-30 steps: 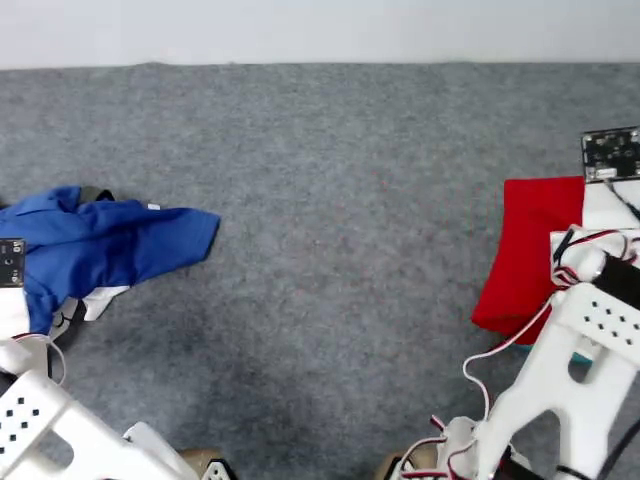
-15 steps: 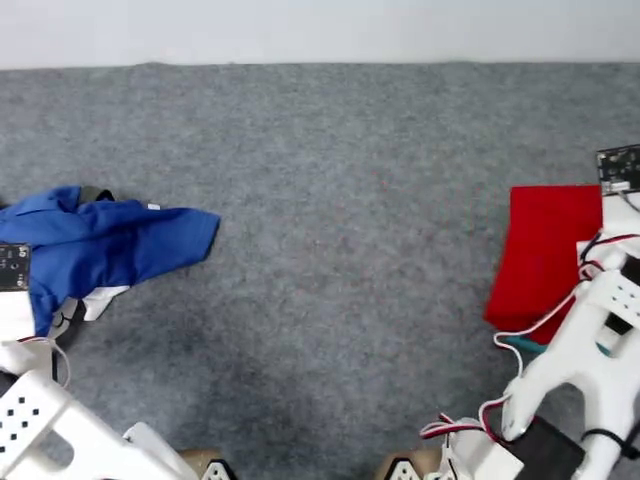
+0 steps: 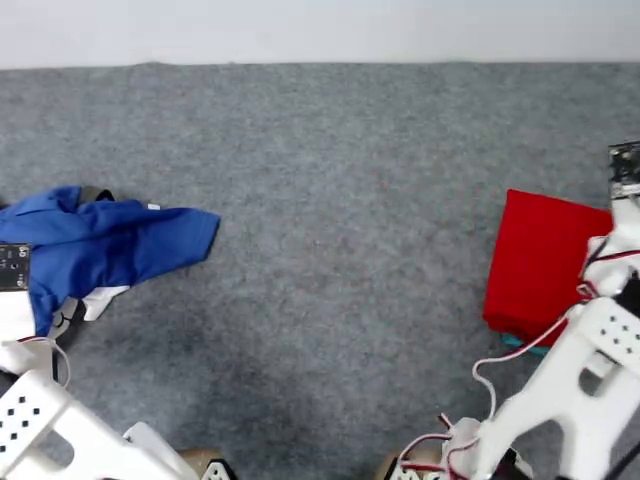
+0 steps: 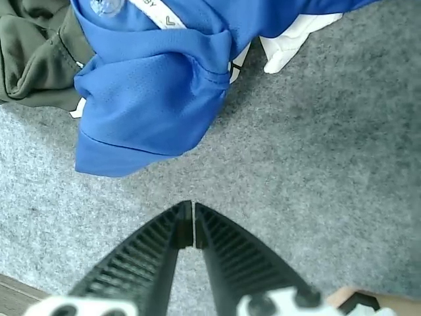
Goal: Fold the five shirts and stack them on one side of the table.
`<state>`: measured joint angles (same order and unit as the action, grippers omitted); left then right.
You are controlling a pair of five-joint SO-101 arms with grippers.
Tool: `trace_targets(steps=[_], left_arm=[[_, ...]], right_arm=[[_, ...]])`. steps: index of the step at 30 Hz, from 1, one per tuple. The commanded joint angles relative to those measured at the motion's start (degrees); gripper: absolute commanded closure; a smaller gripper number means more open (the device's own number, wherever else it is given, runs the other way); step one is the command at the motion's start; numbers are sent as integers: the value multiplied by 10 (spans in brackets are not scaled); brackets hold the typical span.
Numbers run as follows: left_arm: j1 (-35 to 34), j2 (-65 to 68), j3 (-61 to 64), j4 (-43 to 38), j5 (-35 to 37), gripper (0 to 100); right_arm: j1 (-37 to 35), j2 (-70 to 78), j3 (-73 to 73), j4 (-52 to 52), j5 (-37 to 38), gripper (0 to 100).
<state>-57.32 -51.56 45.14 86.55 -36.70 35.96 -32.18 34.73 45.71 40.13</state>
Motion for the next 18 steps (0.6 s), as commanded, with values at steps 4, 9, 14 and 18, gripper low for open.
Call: trace_targets(steps=[4,9,14,18], left_arm=[[4,-10,-7,-11,-6,985],[4,-10,-6,-9,-6,985],[4,-10,-4,-8,-6,985],[4,-10,-5,-8,-6,985]], right_arm=[[-31,-29,69,39,4,986],[-65,-28,177,-30,4,990],[-68,-28,287,-140,7,990],[-68,-33,302,-108,5,990]])
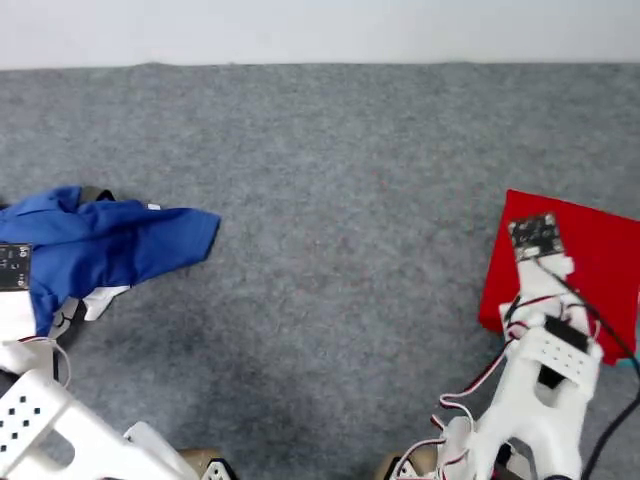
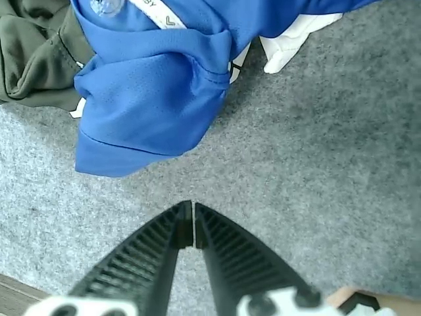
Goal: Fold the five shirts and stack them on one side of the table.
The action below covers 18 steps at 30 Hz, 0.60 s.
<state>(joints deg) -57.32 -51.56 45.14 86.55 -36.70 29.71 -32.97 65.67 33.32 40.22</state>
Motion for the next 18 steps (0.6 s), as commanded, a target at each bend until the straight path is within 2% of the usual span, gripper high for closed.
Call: trace_targets(steps=[1,4,9,13,18], left_arm=[[4,-10,-6,-8,-6,985],[4,-10,-7,-8,-6,985],[4,-10,-25,25,-6,985],[4,-9,-67,36,-6,983],[28,-5,-110,37,-40,893]], right_arm=[[-6,-26,-18,41,4,990],[-5,-26,-84,153,-28,990],[-10,-21,-219,368,-171,990],[-42,-25,-295,497,-187,990],[-71,-26,-341,593,-187,990]])
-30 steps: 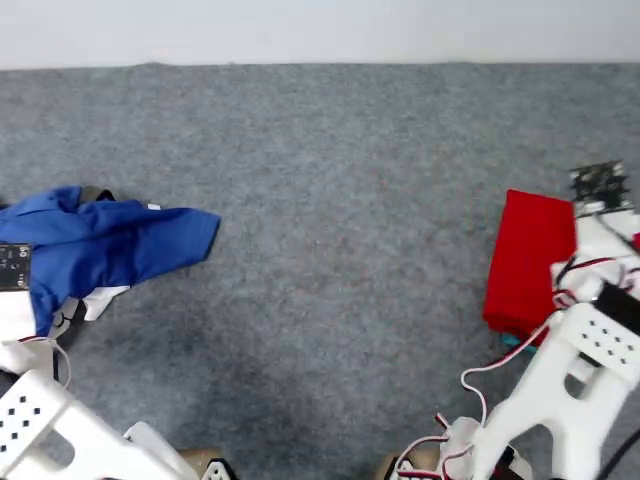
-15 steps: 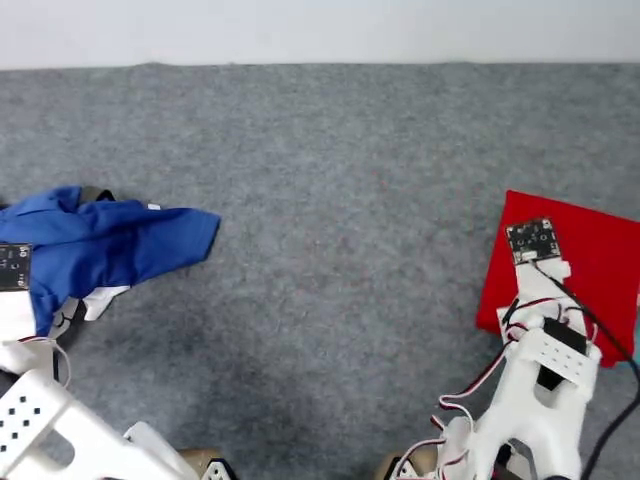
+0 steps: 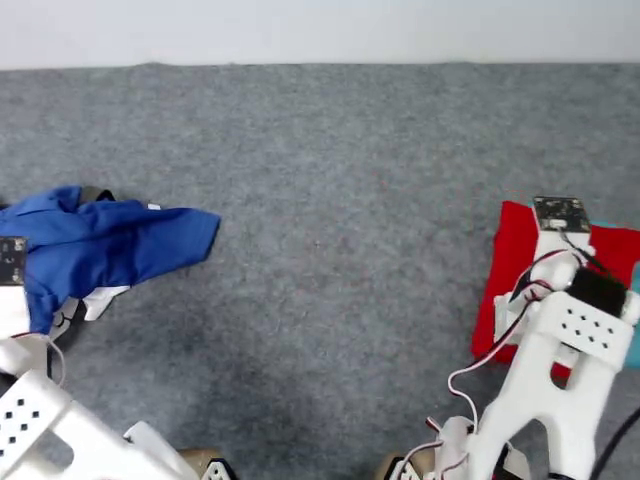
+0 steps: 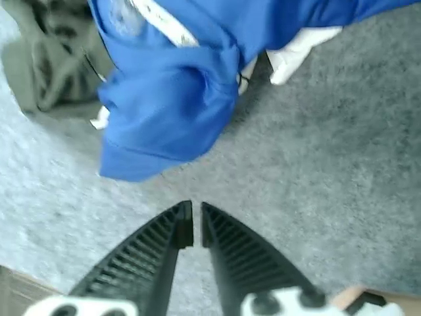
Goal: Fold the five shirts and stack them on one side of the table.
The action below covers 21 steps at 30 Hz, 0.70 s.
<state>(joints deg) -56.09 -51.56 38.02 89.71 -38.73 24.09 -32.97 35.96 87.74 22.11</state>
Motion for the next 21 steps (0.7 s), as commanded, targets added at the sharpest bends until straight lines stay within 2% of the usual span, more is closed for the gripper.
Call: trace_targets(steps=[1,9,17,21], left_arm=[[26,-4,-44,4,-23,881],[152,-4,-44,2,-19,870],[162,-7,24,-9,-18,870],[160,-10,47,-23,34,870]], right_arm=[[-17,-26,-47,60,-6,990],[-17,-21,-69,47,-6,990],[-12,-26,-73,7,-4,990],[55,-20,-72,-44,-1,990]])
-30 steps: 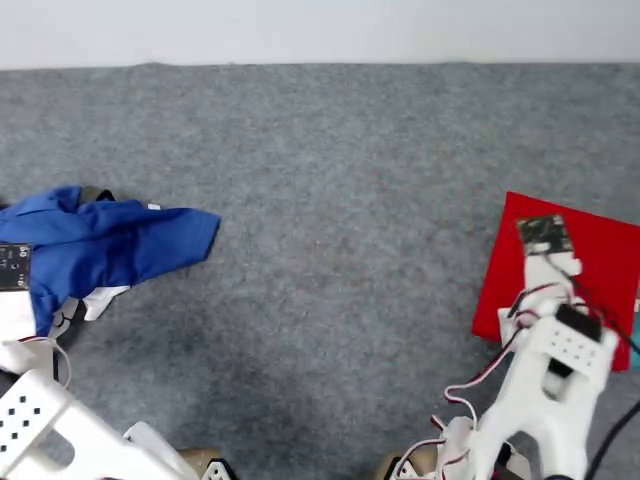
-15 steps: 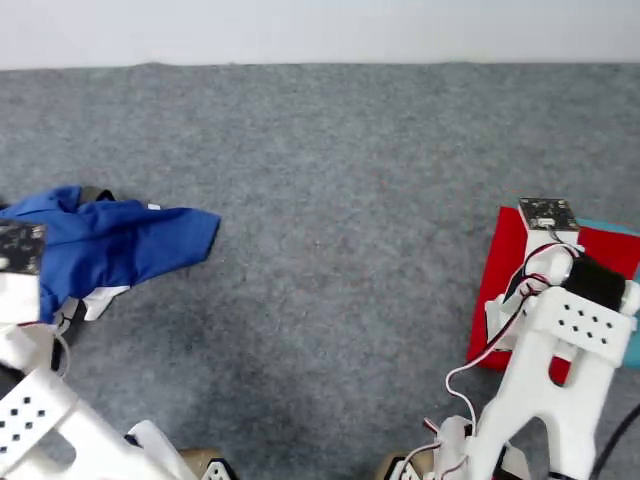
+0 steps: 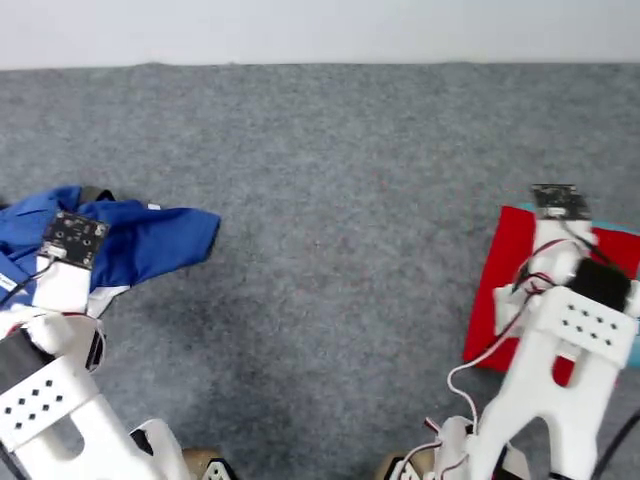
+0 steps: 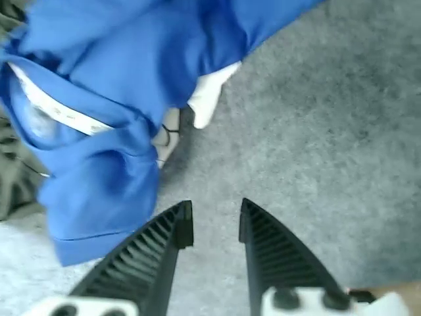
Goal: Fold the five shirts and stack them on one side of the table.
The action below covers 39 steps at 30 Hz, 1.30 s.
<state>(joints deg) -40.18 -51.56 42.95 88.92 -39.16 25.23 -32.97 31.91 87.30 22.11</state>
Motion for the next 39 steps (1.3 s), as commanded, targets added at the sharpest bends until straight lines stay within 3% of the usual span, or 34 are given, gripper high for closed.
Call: trace_targets(steps=[1,6,12,19,32,39], left_arm=[[1,-10,-2,-15,54,870],[4,-10,-1,-15,91,870],[4,-6,-1,-46,136,870],[4,-4,10,-71,133,921],[3,-4,35,-73,132,921],[4,-4,65,-99,132,921]], right_arm=[[58,-20,-32,-62,4,990],[80,-7,-15,-198,102,990],[116,102,-14,-370,151,990],[124,231,-15,-506,177,990],[125,401,-16,-782,213,990],[136,409,-27,-822,211,990]])
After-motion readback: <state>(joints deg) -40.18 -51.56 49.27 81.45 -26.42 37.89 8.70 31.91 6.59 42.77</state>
